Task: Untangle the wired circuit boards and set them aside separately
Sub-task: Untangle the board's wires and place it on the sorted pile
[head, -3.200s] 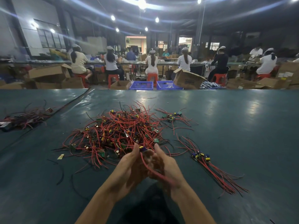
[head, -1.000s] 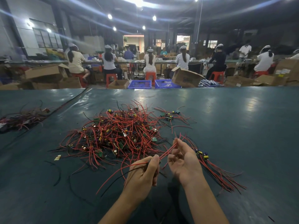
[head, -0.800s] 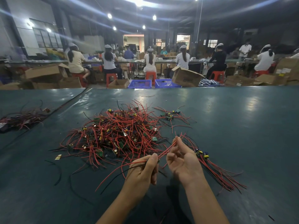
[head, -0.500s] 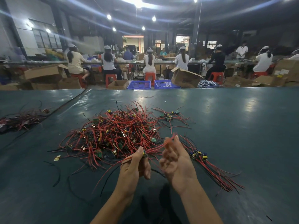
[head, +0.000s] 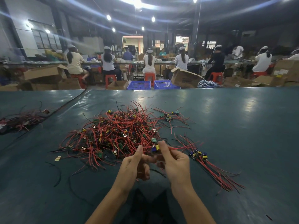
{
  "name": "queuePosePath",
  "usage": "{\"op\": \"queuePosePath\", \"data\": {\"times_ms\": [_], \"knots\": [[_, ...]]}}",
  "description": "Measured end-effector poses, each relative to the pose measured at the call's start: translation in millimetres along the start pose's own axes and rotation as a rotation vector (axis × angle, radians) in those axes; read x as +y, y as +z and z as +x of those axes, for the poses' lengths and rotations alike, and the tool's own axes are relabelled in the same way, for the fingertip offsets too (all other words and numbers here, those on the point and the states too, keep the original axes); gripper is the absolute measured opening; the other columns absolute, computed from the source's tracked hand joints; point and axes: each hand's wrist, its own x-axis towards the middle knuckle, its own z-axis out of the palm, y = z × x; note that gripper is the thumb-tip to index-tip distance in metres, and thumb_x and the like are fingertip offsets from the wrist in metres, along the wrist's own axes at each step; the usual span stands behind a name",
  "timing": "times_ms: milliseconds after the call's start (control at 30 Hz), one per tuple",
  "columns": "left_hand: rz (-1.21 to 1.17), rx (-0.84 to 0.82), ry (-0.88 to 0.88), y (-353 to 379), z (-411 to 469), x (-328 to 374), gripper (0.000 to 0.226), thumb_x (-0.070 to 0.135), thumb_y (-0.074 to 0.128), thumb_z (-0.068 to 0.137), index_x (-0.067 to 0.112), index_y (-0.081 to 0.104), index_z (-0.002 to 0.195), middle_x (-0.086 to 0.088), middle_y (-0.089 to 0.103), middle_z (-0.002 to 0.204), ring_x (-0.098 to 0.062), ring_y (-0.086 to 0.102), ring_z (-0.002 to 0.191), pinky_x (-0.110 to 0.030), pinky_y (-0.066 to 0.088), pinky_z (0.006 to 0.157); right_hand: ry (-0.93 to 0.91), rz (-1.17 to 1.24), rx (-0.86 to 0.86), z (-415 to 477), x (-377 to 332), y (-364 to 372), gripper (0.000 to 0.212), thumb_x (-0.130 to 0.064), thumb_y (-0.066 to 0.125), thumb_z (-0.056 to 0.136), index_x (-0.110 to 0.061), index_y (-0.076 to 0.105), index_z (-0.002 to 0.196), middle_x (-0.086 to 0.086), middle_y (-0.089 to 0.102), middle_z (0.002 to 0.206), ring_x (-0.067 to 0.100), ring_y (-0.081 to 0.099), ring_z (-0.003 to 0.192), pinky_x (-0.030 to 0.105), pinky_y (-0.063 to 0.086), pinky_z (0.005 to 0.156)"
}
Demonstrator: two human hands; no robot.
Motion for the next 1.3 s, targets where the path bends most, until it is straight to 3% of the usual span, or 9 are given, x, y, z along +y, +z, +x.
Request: {"op": "queuePosePath", "data": {"times_ms": [200, 300, 467, 567, 700, 833, 933, 1033, 1300], "knots": [[0.01, 0.018, -0.034, 2, 1, -2, 0.062, 0.055, 0.035, 0.086, 0.008, 0.074, 0.074, -0.011, 0.057, 0.054, -0.019, 0.053, 0.046, -0.02, 0.041, 0.046, 0.016, 0.395, 0.409, 35, -15, -26, 0.021, -0.028, 0.069, 0.089, -0.013, 0.072, 0.074, 0.001, 0.074, 0.069, 0.007, 0.067, 0.055, 0.018, 0.049, 0.044], [0.013, 0.037, -0.034, 1, 3, -3, 0.063, 0.054, 0.035, 0.086, 0.005, 0.073, 0.077, -0.011, 0.058, 0.055, -0.019, 0.053, 0.046, -0.022, 0.04, 0.047, 0.137, 0.464, 0.538, 43, -14, -39, 0.018, -0.028, 0.065, 0.094, -0.012, 0.064, 0.085, 0.004, 0.069, 0.087, 0.004, 0.065, 0.055, 0.016, 0.048, 0.042], [0.021, 0.065, -0.018, -2, 4, -6, 0.062, 0.056, 0.036, 0.086, 0.007, 0.073, 0.075, -0.011, 0.059, 0.056, -0.018, 0.054, 0.049, -0.025, 0.041, 0.049, 0.29, 0.492, 0.539, 35, -5, -42, 0.01, -0.013, 0.059, 0.098, -0.004, 0.057, 0.102, 0.011, 0.057, 0.118, 0.016, 0.066, 0.079, 0.02, 0.052, 0.044], [0.048, 0.077, 0.004, -3, 5, -9, 0.061, 0.054, 0.036, 0.089, 0.008, 0.073, 0.073, -0.011, 0.06, 0.056, -0.019, 0.055, 0.049, -0.028, 0.042, 0.05, 0.245, 0.479, 0.486, 27, -3, -32, 0.035, -0.009, 0.056, 0.098, -0.003, 0.051, 0.133, 0.007, 0.059, 0.117, 0.017, 0.067, 0.084, 0.023, 0.052, 0.05], [0.316, 0.207, 0.193, -11, 7, -19, 0.057, 0.052, 0.036, 0.093, 0.014, 0.069, 0.068, -0.006, 0.059, 0.052, -0.017, 0.054, 0.045, -0.026, 0.044, 0.046, 0.181, 0.216, 0.321, 20, -1, -20, 0.028, -0.01, 0.056, 0.098, -0.014, 0.057, 0.126, 0.001, 0.063, 0.115, 0.013, 0.066, 0.088, 0.027, 0.052, 0.06], [0.811, 0.318, 0.371, -32, 11, -30, 0.063, 0.058, 0.031, 0.095, 0.014, 0.059, 0.06, -0.003, 0.052, 0.047, -0.017, 0.047, 0.041, -0.038, 0.039, 0.044, -0.092, -0.362, 0.072, 23, 6, 1, 0.016, -0.018, 0.063, 0.094, -0.027, 0.066, 0.107, -0.007, 0.068, 0.111, 0.003, 0.063, 0.099, 0.025, 0.053, 0.088], [0.839, 0.348, 0.37, -41, 15, -32, 0.056, 0.053, 0.035, 0.093, 0.019, 0.043, 0.049, 0.0, 0.041, 0.04, -0.016, 0.038, 0.037, -0.032, 0.029, 0.04, -0.255, -0.784, -0.073, 41, 11, 18, 0.029, -0.028, 0.061, 0.094, -0.022, 0.065, 0.122, -0.001, 0.059, 0.128, 0.015, 0.051, 0.122, 0.032, 0.043, 0.105], [0.836, 0.353, 0.372, -43, 17, -35, 0.054, 0.051, 0.037, 0.093, 0.025, 0.03, 0.046, 0.005, 0.036, 0.039, -0.013, 0.032, 0.035, -0.023, 0.021, 0.041, -0.264, -1.055, -0.157, 63, 11, 34, 0.043, -0.034, 0.054, 0.096, -0.023, 0.055, 0.138, 0.006, 0.043, 0.148, 0.023, 0.033, 0.139, 0.041, 0.034, 0.113], [0.866, 0.345, 0.363, -42, 18, -39, 0.055, 0.052, 0.037, 0.093, 0.024, 0.027, 0.047, 0.004, 0.033, 0.039, -0.013, 0.034, 0.038, -0.026, 0.021, 0.044, -0.191, -1.136, -0.278, 94, 8, 53, 0.037, -0.026, 0.05, 0.098, -0.006, 0.062, 0.127, 0.014, 0.059, 0.132, 0.03, 0.051, 0.125, 0.041, 0.044, 0.105]]}}
